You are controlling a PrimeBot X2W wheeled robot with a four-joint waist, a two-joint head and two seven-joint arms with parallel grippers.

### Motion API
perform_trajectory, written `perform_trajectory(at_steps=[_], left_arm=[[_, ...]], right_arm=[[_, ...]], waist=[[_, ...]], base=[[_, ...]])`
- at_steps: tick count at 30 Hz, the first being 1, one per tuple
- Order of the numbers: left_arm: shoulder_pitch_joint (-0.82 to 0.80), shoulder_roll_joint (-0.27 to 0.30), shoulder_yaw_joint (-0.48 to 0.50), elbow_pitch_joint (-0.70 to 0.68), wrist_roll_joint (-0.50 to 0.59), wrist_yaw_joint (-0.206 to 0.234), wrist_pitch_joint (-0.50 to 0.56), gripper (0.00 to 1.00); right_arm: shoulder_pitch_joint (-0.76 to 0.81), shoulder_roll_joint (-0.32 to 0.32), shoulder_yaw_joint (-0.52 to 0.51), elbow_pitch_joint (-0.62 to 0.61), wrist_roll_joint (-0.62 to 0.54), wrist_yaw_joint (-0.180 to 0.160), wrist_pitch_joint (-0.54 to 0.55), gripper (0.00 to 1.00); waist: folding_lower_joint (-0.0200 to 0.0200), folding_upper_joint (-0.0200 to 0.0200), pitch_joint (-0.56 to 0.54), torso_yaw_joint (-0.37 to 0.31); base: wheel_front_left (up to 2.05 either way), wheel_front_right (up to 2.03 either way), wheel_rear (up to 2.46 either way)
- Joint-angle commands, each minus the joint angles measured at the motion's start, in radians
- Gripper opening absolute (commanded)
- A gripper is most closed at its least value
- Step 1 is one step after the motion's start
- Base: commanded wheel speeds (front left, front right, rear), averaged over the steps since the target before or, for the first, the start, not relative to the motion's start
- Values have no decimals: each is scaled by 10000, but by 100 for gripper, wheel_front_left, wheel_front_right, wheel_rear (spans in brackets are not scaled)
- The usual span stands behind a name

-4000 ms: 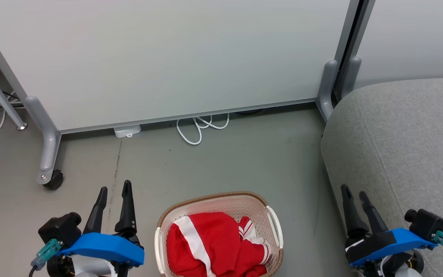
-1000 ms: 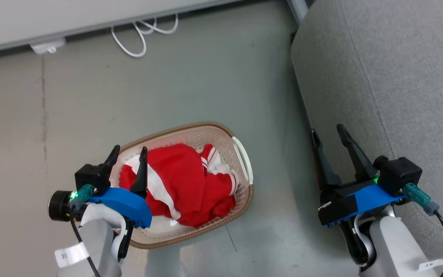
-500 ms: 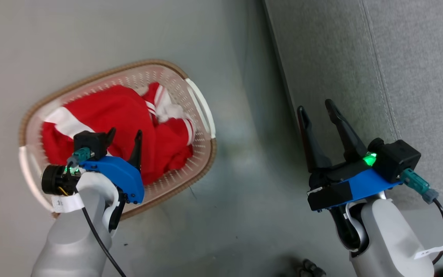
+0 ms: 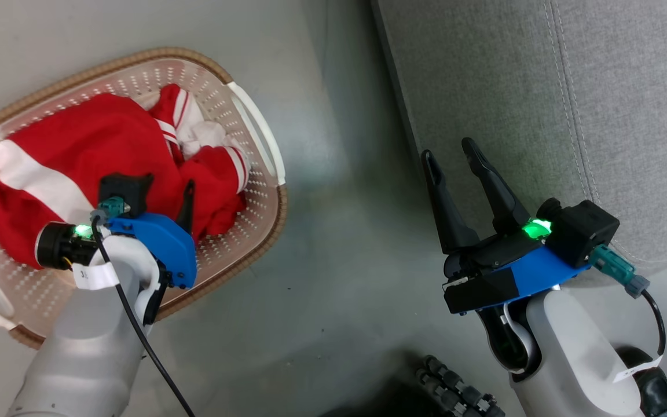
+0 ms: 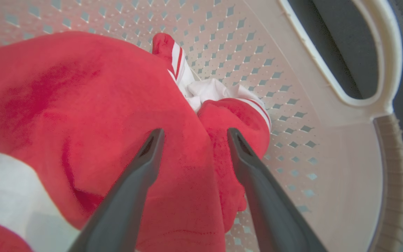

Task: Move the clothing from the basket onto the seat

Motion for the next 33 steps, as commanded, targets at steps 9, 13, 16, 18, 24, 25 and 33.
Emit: perform_trajectory(at_steps=[9,13,16,18,24,25,33], left_arm=[[-761,80,-385,879,490,939,295,100],[-933,93,-440,1187,573,1443,247,100],[-1035,105,-408,1341,540,1662,172,100],[-1093,109,-353,1416,454,1728,105,100],[-1211,215,-216,1607,246,1779,11,100],[-1229,235,-204,1631,240,1809,-11,100],[-1362,276,-22,1728,-72,1901,-241,100]], right_arm=[[65,-6,9,-298,162,1,-51,100],[161,-6,-46,-402,168,1,-52,100],[143,-6,-46,-419,196,1,-52,100],[91,-6,-10,-412,239,2,-53,100],[-41,-6,34,-380,291,1,-53,100],[-65,-6,30,-378,298,3,-53,100],[-183,-6,21,-397,355,3,-53,100]], waist=[[-1,1,414,-278],[-1,1,491,-255],[-1,1,538,-226],[-1,1,562,-213],[-1,1,604,-187],[-1,1,607,-185],[-1,1,659,-142]], base=[[0,0,0],[0,0,0],[0,0,0],[0,0,0],[0,0,0],[0,0,0],[0,0,0]])
